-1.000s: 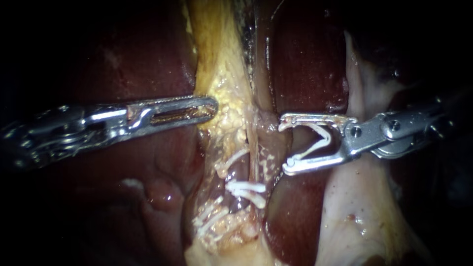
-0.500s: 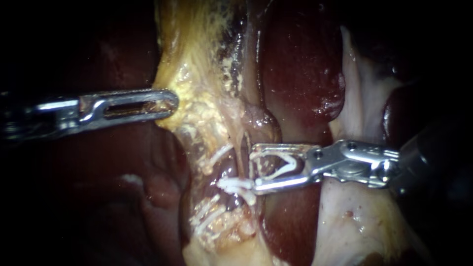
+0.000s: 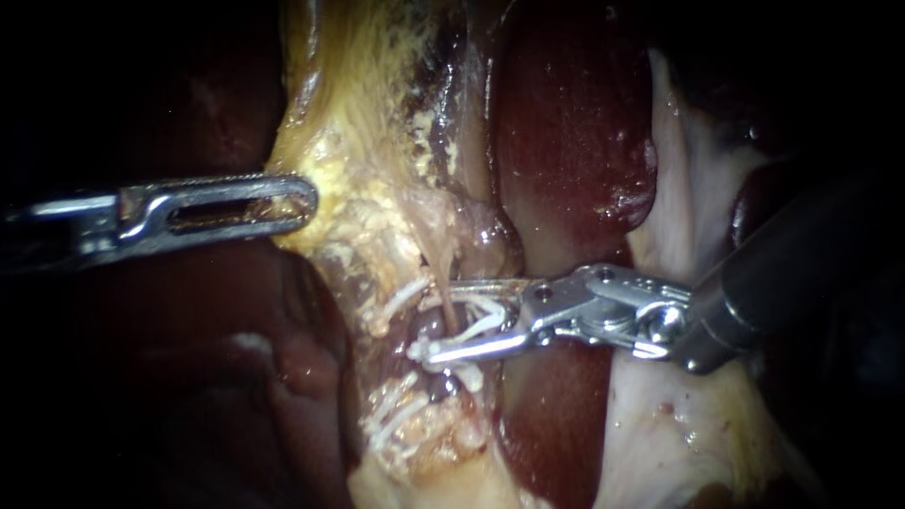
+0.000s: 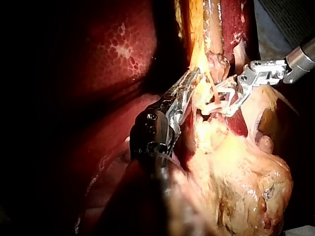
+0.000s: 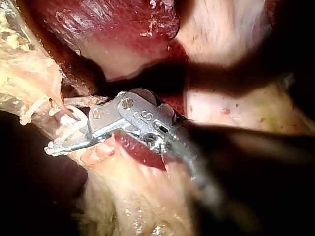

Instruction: Clipping third clip right tube

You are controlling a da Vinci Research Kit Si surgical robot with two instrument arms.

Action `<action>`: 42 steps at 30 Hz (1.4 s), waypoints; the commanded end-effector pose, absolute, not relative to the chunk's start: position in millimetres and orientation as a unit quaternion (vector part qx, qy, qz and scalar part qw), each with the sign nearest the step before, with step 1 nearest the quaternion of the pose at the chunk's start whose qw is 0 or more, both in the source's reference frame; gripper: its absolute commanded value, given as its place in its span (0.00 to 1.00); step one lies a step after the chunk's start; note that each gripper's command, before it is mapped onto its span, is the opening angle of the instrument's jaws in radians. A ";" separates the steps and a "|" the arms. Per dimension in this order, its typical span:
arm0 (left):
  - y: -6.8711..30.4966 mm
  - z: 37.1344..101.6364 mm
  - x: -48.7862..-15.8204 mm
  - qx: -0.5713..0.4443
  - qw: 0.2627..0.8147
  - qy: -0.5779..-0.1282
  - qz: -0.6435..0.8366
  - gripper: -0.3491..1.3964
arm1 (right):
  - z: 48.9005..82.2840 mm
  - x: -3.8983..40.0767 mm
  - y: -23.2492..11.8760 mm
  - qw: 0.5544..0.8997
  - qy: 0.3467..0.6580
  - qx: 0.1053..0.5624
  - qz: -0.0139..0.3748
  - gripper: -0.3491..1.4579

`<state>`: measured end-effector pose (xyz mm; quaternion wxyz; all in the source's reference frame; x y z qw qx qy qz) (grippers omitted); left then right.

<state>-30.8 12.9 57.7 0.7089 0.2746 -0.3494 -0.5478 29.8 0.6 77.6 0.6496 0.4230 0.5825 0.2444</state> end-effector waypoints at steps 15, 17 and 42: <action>13.1 58.5 -30.4 0.274 0.709 -0.350 -0.547 0.00 | 75.0 31.4 2.9 0.596 0.597 0.463 0.273 0.45; 13.1 58.5 -30.5 0.274 0.709 -0.350 -0.547 0.00 | 74.9 31.5 3.3 0.594 0.598 0.461 0.277 0.45; 13.2 58.5 -30.6 0.274 0.709 -0.350 -0.548 0.00 | 77.0 31.1 3.8 0.609 0.537 0.462 0.355 0.00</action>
